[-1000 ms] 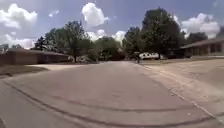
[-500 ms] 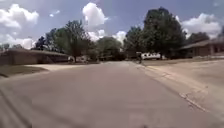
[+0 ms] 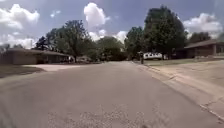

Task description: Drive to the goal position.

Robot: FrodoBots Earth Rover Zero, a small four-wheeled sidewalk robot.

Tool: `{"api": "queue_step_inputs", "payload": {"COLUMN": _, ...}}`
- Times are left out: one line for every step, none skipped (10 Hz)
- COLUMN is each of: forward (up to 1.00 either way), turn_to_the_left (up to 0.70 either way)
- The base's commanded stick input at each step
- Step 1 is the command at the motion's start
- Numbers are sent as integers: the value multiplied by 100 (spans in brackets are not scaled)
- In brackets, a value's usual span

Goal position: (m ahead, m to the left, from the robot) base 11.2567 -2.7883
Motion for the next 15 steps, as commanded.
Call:
{"api": "queue_step_inputs", "payload": {"forward": 85, "turn_to_the_left": 0}}
{"api": "queue_step_inputs", "payload": {"forward": 85, "turn_to_the_left": 0}}
{"api": "queue_step_inputs", "payload": {"forward": 85, "turn_to_the_left": 0}}
{"api": "queue_step_inputs", "payload": {"forward": 85, "turn_to_the_left": 0}}
{"api": "queue_step_inputs", "payload": {"forward": 85, "turn_to_the_left": 0}}
{"api": "queue_step_inputs", "payload": {"forward": 85, "turn_to_the_left": 0}}
{"api": "queue_step_inputs", "payload": {"forward": 85, "turn_to_the_left": 0}}
{"api": "queue_step_inputs", "payload": {"forward": 85, "turn_to_the_left": 0}}
{"api": "queue_step_inputs", "payload": {"forward": 85, "turn_to_the_left": 0}}
{"api": "queue_step_inputs", "payload": {"forward": 85, "turn_to_the_left": 0}}
{"api": "queue_step_inputs", "payload": {"forward": 85, "turn_to_the_left": -2}}
{"api": "queue_step_inputs", "payload": {"forward": 85, "turn_to_the_left": -34}}
{"api": "queue_step_inputs", "payload": {"forward": 85, "turn_to_the_left": -34}}
{"api": "queue_step_inputs", "payload": {"forward": 85, "turn_to_the_left": -34}}
{"api": "queue_step_inputs", "payload": {"forward": 85, "turn_to_the_left": -34}}
